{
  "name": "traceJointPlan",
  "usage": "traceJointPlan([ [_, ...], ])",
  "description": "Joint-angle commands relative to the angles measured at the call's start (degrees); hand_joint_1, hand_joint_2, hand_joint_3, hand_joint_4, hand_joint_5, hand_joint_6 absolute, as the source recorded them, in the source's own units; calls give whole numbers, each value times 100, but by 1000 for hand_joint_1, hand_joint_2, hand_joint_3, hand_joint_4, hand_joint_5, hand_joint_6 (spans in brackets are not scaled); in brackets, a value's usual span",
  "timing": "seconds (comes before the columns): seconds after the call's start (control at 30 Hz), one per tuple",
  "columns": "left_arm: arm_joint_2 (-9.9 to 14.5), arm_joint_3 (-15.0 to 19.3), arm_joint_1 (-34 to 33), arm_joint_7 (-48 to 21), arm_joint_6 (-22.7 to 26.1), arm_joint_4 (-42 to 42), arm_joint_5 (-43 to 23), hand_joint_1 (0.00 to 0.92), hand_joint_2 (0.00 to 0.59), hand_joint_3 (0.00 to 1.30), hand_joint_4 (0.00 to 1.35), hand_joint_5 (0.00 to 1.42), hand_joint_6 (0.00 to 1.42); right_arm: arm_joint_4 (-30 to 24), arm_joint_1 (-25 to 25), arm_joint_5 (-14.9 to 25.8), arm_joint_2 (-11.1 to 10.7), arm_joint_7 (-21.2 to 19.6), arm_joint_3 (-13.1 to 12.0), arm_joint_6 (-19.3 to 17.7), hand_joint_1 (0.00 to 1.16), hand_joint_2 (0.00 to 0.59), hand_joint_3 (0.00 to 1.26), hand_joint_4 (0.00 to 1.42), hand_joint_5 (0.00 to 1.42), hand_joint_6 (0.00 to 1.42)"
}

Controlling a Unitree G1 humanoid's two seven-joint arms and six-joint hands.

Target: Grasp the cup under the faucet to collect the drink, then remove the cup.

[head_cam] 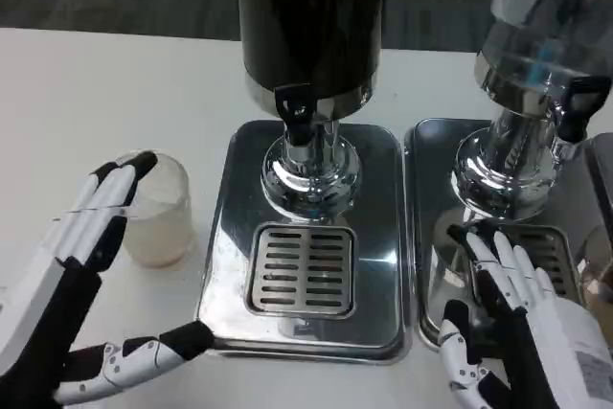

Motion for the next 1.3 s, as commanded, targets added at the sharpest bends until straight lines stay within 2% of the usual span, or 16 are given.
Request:
traceJointPlan([
  [0.03, 18, -121, -290, -37, 16, 246, -69, 0, 32, 0, 0, 0, 108, 21, 16, 71, -14, 29, -26, -52, 267, 575, 106, 0, 0, 0],
  [0.47, 97, -246, -1235, 12, 93, 1234, -227, 0, 16, 0, 0, 0, 175, 15, 54, 110, -9, 88, -2, -30, 273, 574, 106, 0, 0, 0],
  [0.8, 232, -349, -1856, -85, 149, 1947, -355, 0, 1, 0, 0, 0, 147, 10, 53, 135, 34, 143, 21, -19, 271, 566, 112, 0, 0, 0],
  [1.3, 573, -607, -2827, -82, -262, 3586, -848, 0, 0, 0, 0, 0, 132, -80, 187, 12, 214, 90, 169, 48, 270, 562, 115, 2, 0, 0],
])
